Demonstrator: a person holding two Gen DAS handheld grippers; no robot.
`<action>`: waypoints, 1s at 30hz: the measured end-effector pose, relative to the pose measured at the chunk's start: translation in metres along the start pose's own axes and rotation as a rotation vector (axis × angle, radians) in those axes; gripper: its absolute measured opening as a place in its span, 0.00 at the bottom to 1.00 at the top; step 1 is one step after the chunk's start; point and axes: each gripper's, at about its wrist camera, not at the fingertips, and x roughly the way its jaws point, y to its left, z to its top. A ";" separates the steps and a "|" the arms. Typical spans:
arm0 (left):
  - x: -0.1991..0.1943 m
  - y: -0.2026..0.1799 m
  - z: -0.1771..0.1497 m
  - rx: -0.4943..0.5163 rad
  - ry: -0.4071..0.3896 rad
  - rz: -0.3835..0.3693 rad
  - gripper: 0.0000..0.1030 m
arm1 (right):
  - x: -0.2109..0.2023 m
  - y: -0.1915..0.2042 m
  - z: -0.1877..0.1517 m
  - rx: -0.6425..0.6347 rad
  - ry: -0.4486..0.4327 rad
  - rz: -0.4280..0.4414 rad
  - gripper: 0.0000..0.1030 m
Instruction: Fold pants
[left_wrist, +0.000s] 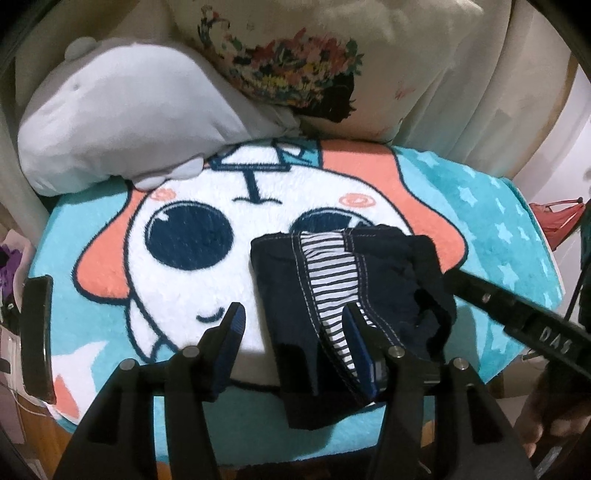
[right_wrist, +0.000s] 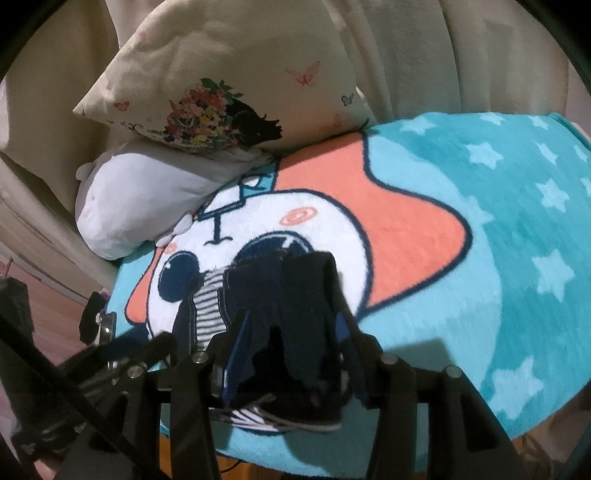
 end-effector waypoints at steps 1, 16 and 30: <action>-0.003 0.000 0.000 0.002 -0.009 -0.001 0.52 | -0.002 0.000 -0.002 -0.001 -0.001 -0.004 0.51; -0.035 -0.003 0.001 0.016 -0.114 0.016 0.59 | -0.017 0.013 -0.012 -0.050 -0.031 -0.049 0.56; -0.053 0.008 -0.001 0.002 -0.188 0.055 0.67 | -0.022 0.028 -0.013 -0.105 -0.070 -0.122 0.63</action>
